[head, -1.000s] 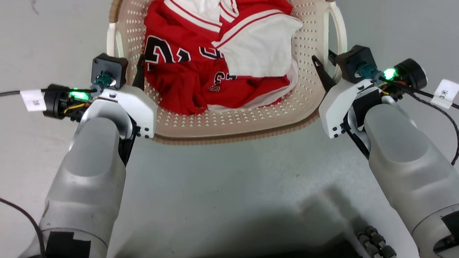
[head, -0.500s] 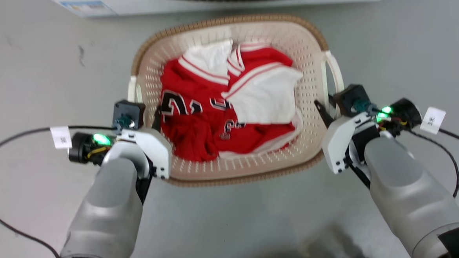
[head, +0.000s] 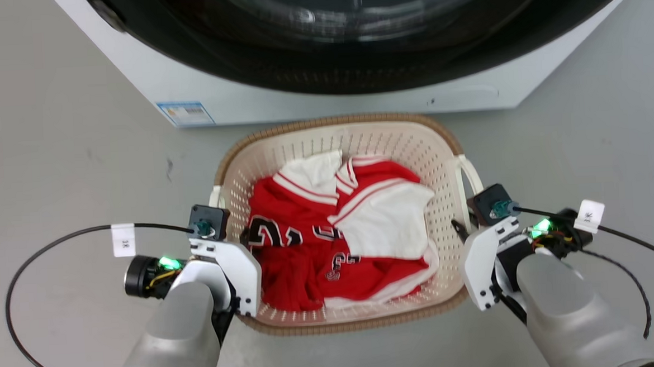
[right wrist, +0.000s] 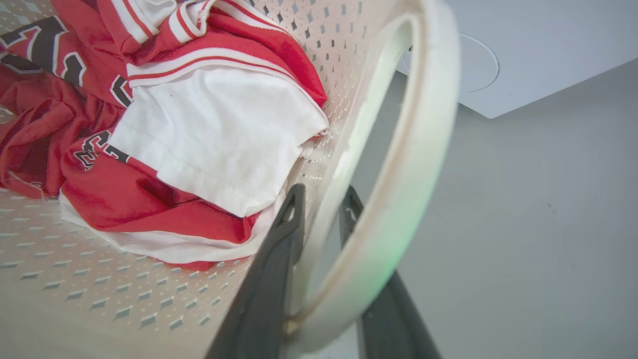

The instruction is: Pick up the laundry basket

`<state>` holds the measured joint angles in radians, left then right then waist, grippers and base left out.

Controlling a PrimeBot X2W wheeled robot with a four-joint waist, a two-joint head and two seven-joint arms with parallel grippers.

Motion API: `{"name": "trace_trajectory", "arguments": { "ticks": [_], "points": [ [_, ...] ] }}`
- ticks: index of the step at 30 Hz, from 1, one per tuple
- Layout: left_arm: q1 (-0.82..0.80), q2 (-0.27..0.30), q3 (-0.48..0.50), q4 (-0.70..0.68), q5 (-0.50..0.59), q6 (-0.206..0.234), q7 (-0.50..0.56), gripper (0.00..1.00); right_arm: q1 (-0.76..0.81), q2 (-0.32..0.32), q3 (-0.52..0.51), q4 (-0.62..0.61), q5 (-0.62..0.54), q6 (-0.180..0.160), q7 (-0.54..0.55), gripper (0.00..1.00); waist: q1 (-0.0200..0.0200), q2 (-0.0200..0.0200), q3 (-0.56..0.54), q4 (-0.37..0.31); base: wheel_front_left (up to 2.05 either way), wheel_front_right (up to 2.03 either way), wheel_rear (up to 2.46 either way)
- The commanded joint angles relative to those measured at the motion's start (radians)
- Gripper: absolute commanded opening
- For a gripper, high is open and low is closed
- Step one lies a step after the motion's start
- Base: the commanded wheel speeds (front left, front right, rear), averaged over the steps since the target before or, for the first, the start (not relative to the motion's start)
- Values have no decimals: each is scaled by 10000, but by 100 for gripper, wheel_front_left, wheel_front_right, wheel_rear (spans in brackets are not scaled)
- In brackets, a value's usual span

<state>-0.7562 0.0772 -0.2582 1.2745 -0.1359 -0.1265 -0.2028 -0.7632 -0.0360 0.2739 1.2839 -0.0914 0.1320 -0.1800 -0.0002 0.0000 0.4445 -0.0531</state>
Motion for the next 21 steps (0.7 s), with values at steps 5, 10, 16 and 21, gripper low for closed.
{"name": "trace_trajectory", "arguments": {
  "ticks": [5,10,16,21],
  "points": [
    [478,-19,-501,101,-371,-39,669,0,456,-268,525,31,572,-24,501,0,2,0,-1284,158,0,0,0],
    [823,-127,-1072,112,-977,-44,1235,0,796,-357,1015,26,1082,-24,795,0,2,0,-1893,256,0,0,0],
    [1244,-186,-1825,-40,-1795,-46,1890,0,1276,-401,1698,26,1831,-24,1353,0,2,0,-2556,375,0,0,0],
    [1627,-134,-2451,-286,-2474,-74,2289,0,1645,-429,2345,25,2556,-23,1762,0,2,0,-3088,435,0,0,0]
  ]
}}
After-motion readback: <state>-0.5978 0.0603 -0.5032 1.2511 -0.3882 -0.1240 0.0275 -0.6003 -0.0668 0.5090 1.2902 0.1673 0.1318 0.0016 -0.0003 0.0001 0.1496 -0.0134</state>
